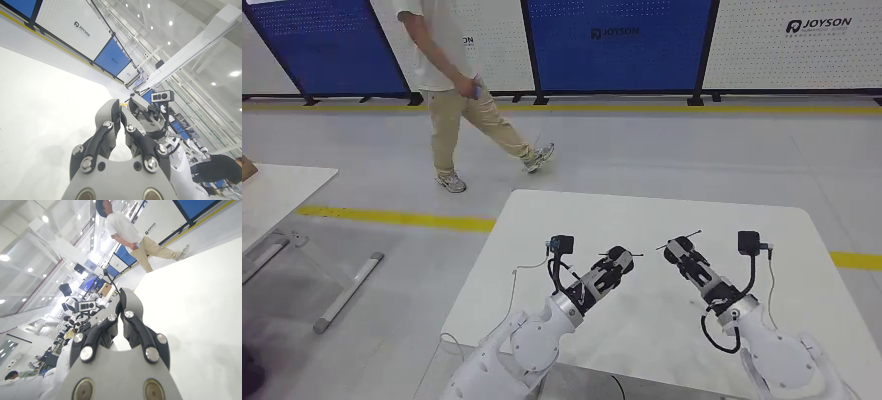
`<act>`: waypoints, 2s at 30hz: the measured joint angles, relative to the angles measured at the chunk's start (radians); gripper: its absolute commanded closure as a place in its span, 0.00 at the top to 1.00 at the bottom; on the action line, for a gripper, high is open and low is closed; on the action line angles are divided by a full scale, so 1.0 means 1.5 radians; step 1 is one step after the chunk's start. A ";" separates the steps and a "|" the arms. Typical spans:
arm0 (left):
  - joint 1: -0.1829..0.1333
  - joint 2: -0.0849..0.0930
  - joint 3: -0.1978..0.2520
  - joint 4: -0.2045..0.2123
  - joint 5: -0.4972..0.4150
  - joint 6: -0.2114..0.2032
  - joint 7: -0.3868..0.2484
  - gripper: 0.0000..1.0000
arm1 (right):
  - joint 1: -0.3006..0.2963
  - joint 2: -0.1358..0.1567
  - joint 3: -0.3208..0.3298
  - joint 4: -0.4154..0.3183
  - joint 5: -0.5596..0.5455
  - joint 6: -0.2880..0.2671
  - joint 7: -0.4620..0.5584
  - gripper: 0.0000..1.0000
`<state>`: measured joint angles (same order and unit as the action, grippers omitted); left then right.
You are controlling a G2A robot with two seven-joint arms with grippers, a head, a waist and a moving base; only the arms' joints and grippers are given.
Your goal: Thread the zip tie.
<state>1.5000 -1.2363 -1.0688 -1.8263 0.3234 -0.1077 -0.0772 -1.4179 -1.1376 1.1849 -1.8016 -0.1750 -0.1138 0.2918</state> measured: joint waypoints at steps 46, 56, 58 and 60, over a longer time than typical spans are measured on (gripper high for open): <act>-0.008 -0.005 0.014 0.015 0.043 0.030 0.050 0.00 | -0.001 -0.013 -0.054 -0.011 -0.064 0.029 -0.050 0.00; -0.008 -0.005 0.014 0.015 0.043 0.030 0.050 0.00 | 0.007 -0.021 -0.060 0.000 -0.048 0.027 -0.063 0.00; -0.008 -0.005 0.014 0.015 0.043 0.030 0.050 0.00 | 0.010 -0.022 -0.062 0.003 -0.049 0.027 -0.064 0.00; -0.008 -0.005 0.014 0.015 0.043 0.030 0.050 0.00 | 0.013 -0.024 -0.064 0.006 -0.050 0.029 -0.065 0.00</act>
<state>1.4875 -1.2431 -1.0471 -1.8032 0.3883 -0.0632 -0.0018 -1.3988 -1.1733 1.0896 -1.7922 -0.2504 -0.0703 0.1948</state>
